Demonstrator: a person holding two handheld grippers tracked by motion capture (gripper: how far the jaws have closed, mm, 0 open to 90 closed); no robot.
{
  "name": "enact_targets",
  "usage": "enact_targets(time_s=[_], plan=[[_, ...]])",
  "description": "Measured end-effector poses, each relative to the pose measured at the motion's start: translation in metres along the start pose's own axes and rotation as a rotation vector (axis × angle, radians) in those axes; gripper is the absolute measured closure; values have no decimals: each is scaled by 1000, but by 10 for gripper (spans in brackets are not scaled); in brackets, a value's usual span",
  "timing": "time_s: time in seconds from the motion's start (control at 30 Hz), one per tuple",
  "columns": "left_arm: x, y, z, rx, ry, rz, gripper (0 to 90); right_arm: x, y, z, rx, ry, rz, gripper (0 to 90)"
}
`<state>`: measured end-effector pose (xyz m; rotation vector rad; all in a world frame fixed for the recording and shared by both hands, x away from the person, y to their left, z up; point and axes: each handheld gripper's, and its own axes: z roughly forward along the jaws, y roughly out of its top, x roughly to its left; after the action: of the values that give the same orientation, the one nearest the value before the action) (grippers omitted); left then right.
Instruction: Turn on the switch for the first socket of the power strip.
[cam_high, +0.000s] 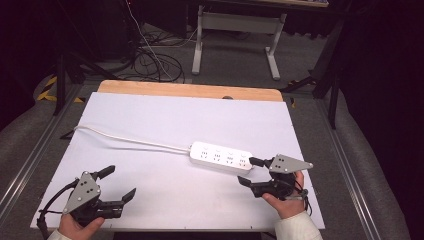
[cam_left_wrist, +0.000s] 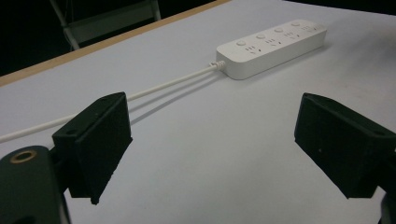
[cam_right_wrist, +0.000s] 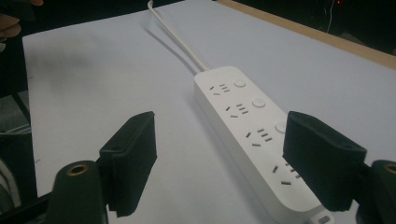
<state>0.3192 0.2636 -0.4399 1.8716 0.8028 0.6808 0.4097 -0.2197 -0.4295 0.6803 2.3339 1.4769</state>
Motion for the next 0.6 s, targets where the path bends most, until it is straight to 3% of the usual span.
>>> enact_targets(time_s=[0.27,0.47,0.6], plan=[[0,-1,-1,5,14,15,116,-2,-20,2,47,-27,18,238],[0,-1,0,12,16,19,115,-1,-38,5,63,-2,37,215],[1,-2,1,22,25,14,116,1,-48,7,115,-11,38,215]])
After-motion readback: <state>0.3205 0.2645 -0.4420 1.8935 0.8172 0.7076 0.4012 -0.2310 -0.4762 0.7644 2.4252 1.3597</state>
